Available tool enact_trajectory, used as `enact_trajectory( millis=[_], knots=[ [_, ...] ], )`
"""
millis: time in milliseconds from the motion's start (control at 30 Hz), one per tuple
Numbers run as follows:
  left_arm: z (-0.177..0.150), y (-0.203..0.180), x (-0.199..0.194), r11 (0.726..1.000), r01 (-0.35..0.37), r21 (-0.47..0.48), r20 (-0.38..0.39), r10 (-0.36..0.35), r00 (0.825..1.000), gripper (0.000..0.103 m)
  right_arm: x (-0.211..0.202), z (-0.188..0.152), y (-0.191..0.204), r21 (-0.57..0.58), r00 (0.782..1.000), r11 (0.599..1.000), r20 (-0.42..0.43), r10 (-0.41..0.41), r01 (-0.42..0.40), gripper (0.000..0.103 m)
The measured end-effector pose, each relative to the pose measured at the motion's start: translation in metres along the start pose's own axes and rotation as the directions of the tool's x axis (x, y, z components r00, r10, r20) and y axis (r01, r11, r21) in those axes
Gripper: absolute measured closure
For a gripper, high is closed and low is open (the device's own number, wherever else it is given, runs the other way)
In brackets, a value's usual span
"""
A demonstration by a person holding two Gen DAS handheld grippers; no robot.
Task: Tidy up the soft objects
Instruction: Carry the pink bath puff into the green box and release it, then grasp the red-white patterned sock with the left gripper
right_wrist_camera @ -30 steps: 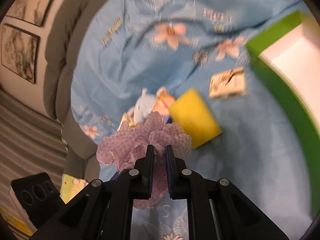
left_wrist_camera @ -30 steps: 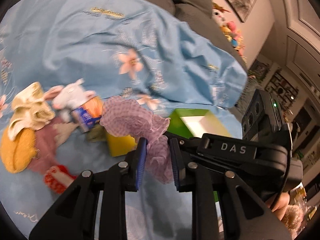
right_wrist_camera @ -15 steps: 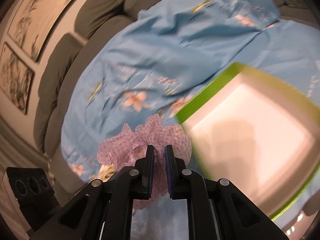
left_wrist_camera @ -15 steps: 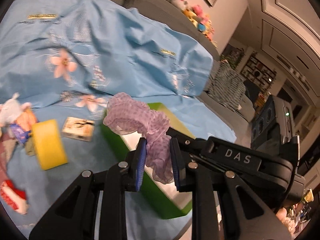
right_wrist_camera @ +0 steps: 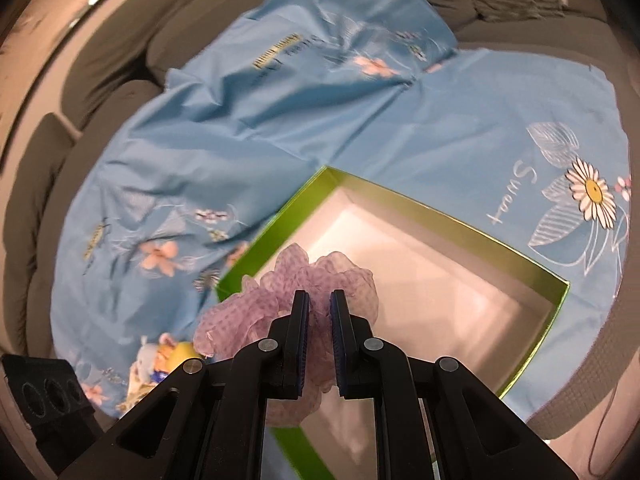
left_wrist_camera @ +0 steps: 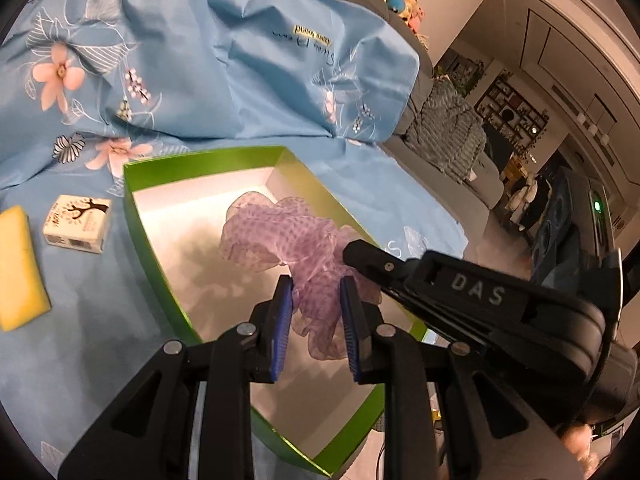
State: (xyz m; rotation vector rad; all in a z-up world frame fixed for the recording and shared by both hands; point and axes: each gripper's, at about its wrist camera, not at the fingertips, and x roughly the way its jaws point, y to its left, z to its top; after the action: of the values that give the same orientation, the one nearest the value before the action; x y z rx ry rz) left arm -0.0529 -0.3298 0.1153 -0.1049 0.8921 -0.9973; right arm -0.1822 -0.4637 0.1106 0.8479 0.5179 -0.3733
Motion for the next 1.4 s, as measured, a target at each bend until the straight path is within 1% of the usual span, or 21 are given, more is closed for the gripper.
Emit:
enact_trajectory(
  millis=[100, 133, 200, 233, 267, 333, 367, 400, 433, 467, 500, 733, 833, 900, 933, 967, 1033, 1100, 1200, 1300, 1400],
  knots=[
    [-0.003, -0.003, 0.008, 1.0, -0.014, 0.009, -0.016, 0.014, 1.0, 0.079, 0.008, 0.003, -0.008, 0.029, 0.999, 0.999, -0.022, -0.03, 0.031, 0.09],
    [-0.004, -0.003, 0.009, 1.0, -0.016, 0.009, -0.019, 0.017, 1.0, 0.075, 0.008, 0.002, -0.01, 0.032, 0.999, 0.999, -0.021, -0.04, 0.041, 0.09],
    [-0.005, -0.003, 0.006, 1.0, -0.019, 0.013, -0.009, 0.019, 1.0, 0.059, 0.009, 0.002, -0.014, 0.042, 0.997, 0.997, -0.028, -0.071, 0.072, 0.09],
    [-0.006, -0.003, 0.005, 1.0, -0.024, 0.015, -0.002, 0.024, 1.0, 0.042, 0.01, 0.001, -0.015, 0.048, 0.996, 0.995, -0.032, -0.081, 0.082, 0.09],
    [-0.007, -0.003, -0.002, 0.999, -0.042, 0.02, 0.017, 0.042, 0.999, 0.033, 0.01, 0.002, -0.016, 0.052, 0.996, 0.995, -0.034, -0.086, 0.087, 0.09],
    [-0.007, -0.001, -0.01, 0.997, -0.071, 0.023, 0.046, 0.07, 0.997, 0.028, 0.01, 0.002, -0.015, 0.043, 0.996, 0.995, -0.031, -0.088, 0.089, 0.086],
    [-0.007, 0.001, -0.017, 0.996, -0.086, 0.019, 0.056, 0.084, 0.995, 0.023, 0.01, 0.003, -0.014, 0.036, 0.996, 0.996, -0.028, -0.086, 0.087, 0.074],
    [-0.008, 0.004, -0.021, 0.996, -0.092, 0.013, 0.062, 0.091, 0.994, 0.022, 0.009, 0.003, -0.012, 0.024, 0.996, 0.996, -0.023, -0.088, 0.089, 0.057],
    [-0.009, 0.007, -0.028, 0.995, -0.1, -0.003, 0.069, 0.1, 0.993, 0.02, 0.008, 0.002, -0.01, 0.007, 0.995, 0.995, -0.017, -0.095, 0.095, 0.048],
    [-0.01, 0.01, -0.032, 0.994, -0.108, -0.015, 0.073, 0.108, 0.991, 0.018, 0.006, 0.001, -0.005, -0.023, 0.995, 0.994, -0.007, -0.103, 0.103, 0.035],
    [-0.011, 0.013, -0.038, 0.993, -0.117, -0.027, 0.076, 0.118, 0.99, 0.017, 0.004, 0.0, -0.002, -0.041, 0.995, 0.994, 0.004, -0.101, 0.101, 0.031],
    [-0.022, 0.033, -0.085, 0.981, -0.185, -0.065, 0.101, 0.191, 0.976, 0.015, -0.017, -0.019, 0.037, -0.15, 0.996, 0.987, 0.075, -0.044, 0.055, 0.025],
    [-0.031, 0.053, -0.108, 0.966, -0.241, -0.093, 0.104, 0.25, 0.963, 0.013, -0.019, -0.03, 0.059, -0.219, 0.997, 0.975, 0.074, -0.006, 0.023, 0.024],
    [-0.036, 0.069, -0.121, 0.953, -0.276, -0.124, 0.106, 0.289, 0.951, 0.007, -0.019, -0.038, 0.074, -0.259, 0.998, 0.966, 0.061, 0.025, -0.009, 0.023],
    [-0.04, 0.078, -0.128, 0.944, -0.296, -0.145, 0.108, 0.313, 0.944, 0.0, -0.02, -0.043, 0.082, -0.281, 0.998, 0.959, 0.05, 0.044, -0.029, 0.02],
    [-0.044, 0.09, -0.137, 0.933, -0.318, -0.172, 0.116, 0.339, 0.933, 0.001, -0.019, -0.048, 0.091, -0.307, 0.997, 0.95, 0.037, 0.065, -0.051, 0.018],
    [-0.052, 0.112, -0.152, 0.91, -0.355, -0.215, 0.12, 0.385, 0.915, 0.001, -0.015, -0.059, 0.107, -0.354, 0.995, 0.931, 0.005, 0.096, -0.088, 0.017],
    [-0.058, 0.13, -0.162, 0.89, -0.383, -0.247, 0.111, 0.418, 0.902, 0.001, -0.009, -0.071, 0.122, -0.397, 0.992, 0.909, -0.045, 0.118, -0.126, 0.017],
    [-0.071, 0.164, -0.178, 0.849, -0.426, -0.312, 0.08, 0.47, 0.879, 0.001, 0.005, -0.09, 0.142, -0.435, 0.981, 0.882, -0.141, 0.132, -0.181, 0.017],
    [-0.08, 0.189, -0.189, 0.816, -0.446, -0.367, 0.045, 0.494, 0.868, 0.001, 0.022, -0.11, 0.162, -0.46, 0.967, 0.859, -0.216, 0.136, -0.223, 0.017],
    [-0.094, 0.214, -0.197, 0.785, -0.452, -0.424, 0.012, 0.504, 0.864, 0.001, 0.04, -0.132, 0.18, -0.474, 0.941, 0.835, -0.311, 0.137, -0.278, 0.017]
  ],
)
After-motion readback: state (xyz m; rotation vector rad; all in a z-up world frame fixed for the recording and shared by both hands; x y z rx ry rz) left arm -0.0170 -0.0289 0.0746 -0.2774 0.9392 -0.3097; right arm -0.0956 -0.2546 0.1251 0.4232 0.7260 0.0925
